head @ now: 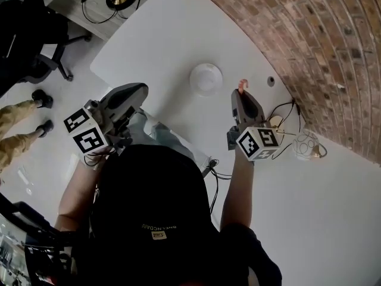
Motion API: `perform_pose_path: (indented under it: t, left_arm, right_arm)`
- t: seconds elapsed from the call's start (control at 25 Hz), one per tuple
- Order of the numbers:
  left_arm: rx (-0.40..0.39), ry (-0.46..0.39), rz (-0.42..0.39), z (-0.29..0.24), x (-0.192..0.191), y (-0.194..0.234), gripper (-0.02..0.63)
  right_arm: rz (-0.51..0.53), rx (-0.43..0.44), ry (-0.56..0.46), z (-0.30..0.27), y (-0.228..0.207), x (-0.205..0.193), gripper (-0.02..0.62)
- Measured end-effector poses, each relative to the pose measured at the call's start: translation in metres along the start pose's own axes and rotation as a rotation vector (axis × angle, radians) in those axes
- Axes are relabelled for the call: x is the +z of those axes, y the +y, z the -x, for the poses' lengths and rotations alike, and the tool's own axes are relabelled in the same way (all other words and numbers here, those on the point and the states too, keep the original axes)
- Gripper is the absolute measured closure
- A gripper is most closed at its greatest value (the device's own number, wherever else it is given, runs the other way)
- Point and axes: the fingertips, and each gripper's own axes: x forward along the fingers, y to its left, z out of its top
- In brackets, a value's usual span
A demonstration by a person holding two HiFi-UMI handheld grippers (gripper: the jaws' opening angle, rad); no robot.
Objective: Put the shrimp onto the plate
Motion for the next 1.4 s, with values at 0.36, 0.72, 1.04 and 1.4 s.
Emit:
perform_pose_path:
  t: [0.36,0.72,1.04,1.4]
  left_arm:
    - [0.066,-0.051,0.03,0.013,-0.041,0.032,0.603]
    - [0.146,-0.046,0.069,0.027,-0.049,0.043,0.603]
    - [0.197,-0.044,0.114,0.033,-0.055,0.048,0.603]
    - [0.251,-0.056,0.152,0.045,-0.06,0.056,0.603]
  right_arm:
    - [0.062,0.022,0.187,-0.064,-0.036,-0.078,0.554]
    - [0.08,0.026,0.355,-0.1,-0.052,-0.128,0.554]
    - [0.082,0.039,0.496,-0.126,-0.059,-0.173,0.554]
    - [0.09,0.053,0.582,-0.14,-0.061,-0.198,0.554]
